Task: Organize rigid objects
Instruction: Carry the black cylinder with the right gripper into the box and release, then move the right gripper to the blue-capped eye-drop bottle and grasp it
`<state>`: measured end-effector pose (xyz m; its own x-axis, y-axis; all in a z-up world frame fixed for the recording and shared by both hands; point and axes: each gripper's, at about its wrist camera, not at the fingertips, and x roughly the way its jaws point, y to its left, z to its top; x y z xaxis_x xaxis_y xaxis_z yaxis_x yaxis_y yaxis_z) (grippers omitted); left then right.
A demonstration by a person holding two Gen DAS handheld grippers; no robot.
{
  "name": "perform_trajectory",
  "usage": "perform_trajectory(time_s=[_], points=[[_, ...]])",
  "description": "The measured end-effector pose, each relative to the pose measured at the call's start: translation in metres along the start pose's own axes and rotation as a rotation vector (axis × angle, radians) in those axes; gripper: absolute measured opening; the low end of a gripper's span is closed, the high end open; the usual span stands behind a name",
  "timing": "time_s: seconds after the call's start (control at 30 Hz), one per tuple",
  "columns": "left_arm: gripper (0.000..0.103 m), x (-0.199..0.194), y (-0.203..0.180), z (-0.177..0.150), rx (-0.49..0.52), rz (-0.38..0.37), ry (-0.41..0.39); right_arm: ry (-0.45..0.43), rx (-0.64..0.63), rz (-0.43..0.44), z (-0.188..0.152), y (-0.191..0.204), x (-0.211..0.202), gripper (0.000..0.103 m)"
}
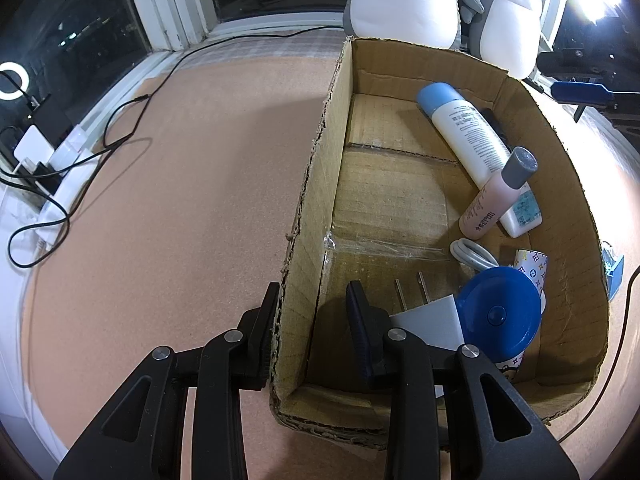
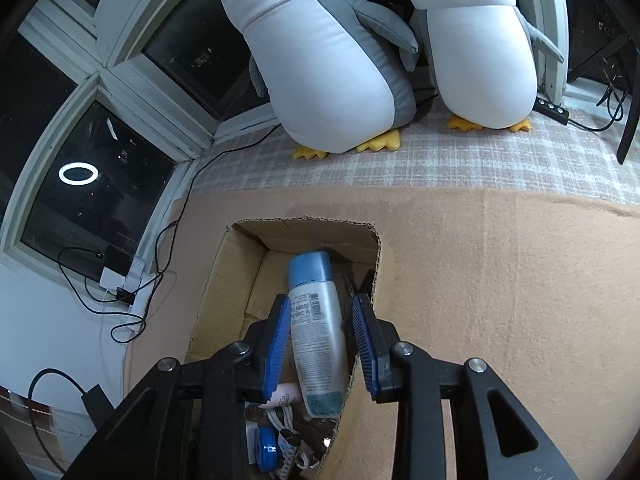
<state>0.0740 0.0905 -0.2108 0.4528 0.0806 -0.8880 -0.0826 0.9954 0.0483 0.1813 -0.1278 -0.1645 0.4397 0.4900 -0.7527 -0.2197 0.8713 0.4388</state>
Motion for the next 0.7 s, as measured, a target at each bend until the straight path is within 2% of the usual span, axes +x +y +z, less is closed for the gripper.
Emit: perform_trajectory(time_s=[0.13, 0.7], points=[[0.031, 0.000, 0.000, 0.000, 0.002, 0.001, 0.000, -0.003, -0.012, -0.021, -0.002, -0.003, -0.008, 0.034], [0.031, -0.001, 0.000, 0.000, 0.004, 0.004, -0.001, -0.068, -0.134, -0.116, -0.041, -0.030, -0.074, 0.035]])
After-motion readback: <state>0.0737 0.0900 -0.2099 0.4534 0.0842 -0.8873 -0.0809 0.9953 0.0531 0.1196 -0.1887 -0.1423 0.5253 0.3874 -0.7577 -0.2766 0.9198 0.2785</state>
